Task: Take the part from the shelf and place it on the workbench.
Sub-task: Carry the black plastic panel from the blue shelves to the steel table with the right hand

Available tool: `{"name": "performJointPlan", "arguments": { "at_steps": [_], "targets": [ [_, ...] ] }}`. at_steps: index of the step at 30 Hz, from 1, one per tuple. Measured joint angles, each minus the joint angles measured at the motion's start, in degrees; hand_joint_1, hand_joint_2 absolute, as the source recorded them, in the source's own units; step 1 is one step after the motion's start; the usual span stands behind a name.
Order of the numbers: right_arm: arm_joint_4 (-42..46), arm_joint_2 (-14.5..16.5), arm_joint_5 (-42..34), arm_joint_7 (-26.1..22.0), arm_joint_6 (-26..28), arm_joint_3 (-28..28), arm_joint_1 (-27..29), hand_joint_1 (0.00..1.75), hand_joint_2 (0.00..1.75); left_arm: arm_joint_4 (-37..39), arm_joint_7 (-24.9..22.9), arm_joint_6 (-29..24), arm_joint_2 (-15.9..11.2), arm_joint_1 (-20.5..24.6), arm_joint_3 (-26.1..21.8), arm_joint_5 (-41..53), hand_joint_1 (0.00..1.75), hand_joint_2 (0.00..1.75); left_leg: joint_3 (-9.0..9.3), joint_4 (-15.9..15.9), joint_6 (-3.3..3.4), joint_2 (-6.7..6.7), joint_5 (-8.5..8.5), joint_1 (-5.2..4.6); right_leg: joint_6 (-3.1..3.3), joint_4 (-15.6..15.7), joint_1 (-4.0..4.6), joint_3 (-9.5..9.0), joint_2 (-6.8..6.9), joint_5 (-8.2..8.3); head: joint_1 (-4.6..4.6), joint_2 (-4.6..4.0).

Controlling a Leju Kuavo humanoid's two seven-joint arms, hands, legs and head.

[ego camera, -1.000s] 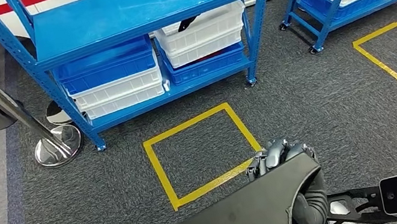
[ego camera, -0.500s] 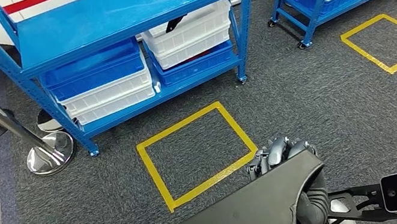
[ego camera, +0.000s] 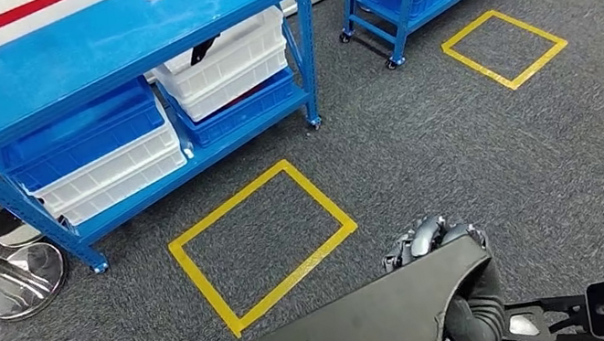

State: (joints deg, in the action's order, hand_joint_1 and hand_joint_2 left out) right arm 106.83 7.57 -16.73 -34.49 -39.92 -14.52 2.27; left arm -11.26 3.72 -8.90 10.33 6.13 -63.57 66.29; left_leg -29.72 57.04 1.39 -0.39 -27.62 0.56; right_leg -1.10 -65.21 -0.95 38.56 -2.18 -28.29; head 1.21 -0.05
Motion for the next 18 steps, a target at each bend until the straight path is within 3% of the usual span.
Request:
{"name": "performJointPlan", "arguments": {
  "at_steps": [2, 3, 4, 6, 8, 10, 12, 14, 16, 18],
  "targets": [
    [-0.2, -0.1, 0.0, 0.1, -0.1, 0.0, -0.1, 1.75, 1.75, 0.0, 0.7, 0.0, 0.4, -0.1, 0.0, -0.7, 0.0, 1.75, -0.39, 0.0, 0.29, 1.45, 0.16, -0.38, -0.21, -7.3, 0.06, 3.14, 1.42, -3.64, -0.05, 0.01],
    [-0.3, -0.2, -0.1, 0.1, -0.1, 0.0, -0.1, 1.75, 1.75, 0.0, 1.1, 0.0, 0.7, -0.2, 0.0, -1.0, 0.0, 1.75, -0.54, 0.0, 0.32, 2.22, 0.18, -0.53, -0.27, -9.4, 0.06, 3.91, 1.62, -4.27, -0.05, 0.01],
    [-0.5, -0.3, -0.3, 0.1, -0.2, 0.0, -0.1, 1.75, 1.75, 0.0, 1.5, 0.0, 0.8, -0.2, -0.1, -1.3, 0.0, 1.75, -0.63, 0.1, 0.33, 2.95, 0.19, -0.65, -0.24, -9.4, 0.06, 3.6, 1.8, -3.85, -0.05, 0.01],
    [-1.1, -0.5, -0.7, 0.1, -0.3, 0.0, -0.4, 1.75, 1.75, 0.0, 2.2, 0.0, 1.3, -0.1, -0.1, -1.7, 0.0, 1.75, -0.6, 0.1, 0.27, 4.26, 0.14, -0.84, 0.08, -3.3, 0.17, -0.31, 2.96, -0.74, -0.06, 0.01],
    [-1.7, -0.6, -1.1, -0.5, -0.2, 0.0, -0.8, 1.75, 1.75, 0.0, 2.3, -0.1, 1.6, 0.0, -0.2, -1.6, 0.0, 1.75, -0.53, 0.2, -0.06, 5.24, -0.02, -1.19, 0.73, 4.0, 0.69, -4.38, 5.26, 1.26, -0.04, 0.01],
    [-2.3, -0.7, -1.2, -1.5, 0.2, 0.1, -0.9, 1.75, 1.75, 0.0, 1.8, -0.2, 1.7, 0.0, -0.2, -1.2, 0.0, 1.75, -0.53, 0.3, -0.52, 6.2, -0.15, -1.44, 1.37, 6.3, 1.22, -5.27, 5.97, 1.32, -0.01, 0.01],
    [-2.7, -0.9, -1.0, -2.2, 0.8, 0.1, -0.6, 1.75, 1.75, 0.0, 1.1, -0.3, 1.7, 0.1, -0.2, -0.8, 0.0, 1.75, -0.51, 0.5, -1.06, 6.82, -0.42, -1.37, 2.01, 6.6, 1.15, -5.05, 4.75, 1.66, -0.01, 0.01],
    [-2.9, -1.0, -0.8, -2.4, 1.3, 0.2, -0.4, 1.75, 1.75, 0.0, 0.5, -0.4, 1.6, 0.1, -0.1, -0.7, 0.0, 1.75, -1.43, 2.9, -1.67, 4.73, -2.34, -1.14, 2.69, 7.0, 0.83, -5.01, 3.66, 2.08, 0.0, 0.01],
    [-3.0, -1.1, -0.7, -2.7, 1.8, 0.2, -0.2, 1.75, 1.75, 0.0, 0.0, -0.6, 1.4, 0.0, -0.1, -0.7, 0.0, 1.75, -4.36, 9.7, -2.08, 1.82, -6.12, -0.83, 3.13, 7.1, 0.69, -4.86, 2.51, 2.35, 0.04, 0.0],
    [-3.2, -1.2, -0.8, -2.8, 1.9, 0.2, 0.1, 1.75, 1.75, 0.0, -0.3, -0.8, 1.1, -0.2, -0.2, -0.7, 0.0, 1.75, -7.42, 16.3, -2.26, 0.98, -8.41, -0.64, 3.26, 6.9, 0.71, -4.62, 1.1, 2.46, 0.06, 0.0]
  ]
}}
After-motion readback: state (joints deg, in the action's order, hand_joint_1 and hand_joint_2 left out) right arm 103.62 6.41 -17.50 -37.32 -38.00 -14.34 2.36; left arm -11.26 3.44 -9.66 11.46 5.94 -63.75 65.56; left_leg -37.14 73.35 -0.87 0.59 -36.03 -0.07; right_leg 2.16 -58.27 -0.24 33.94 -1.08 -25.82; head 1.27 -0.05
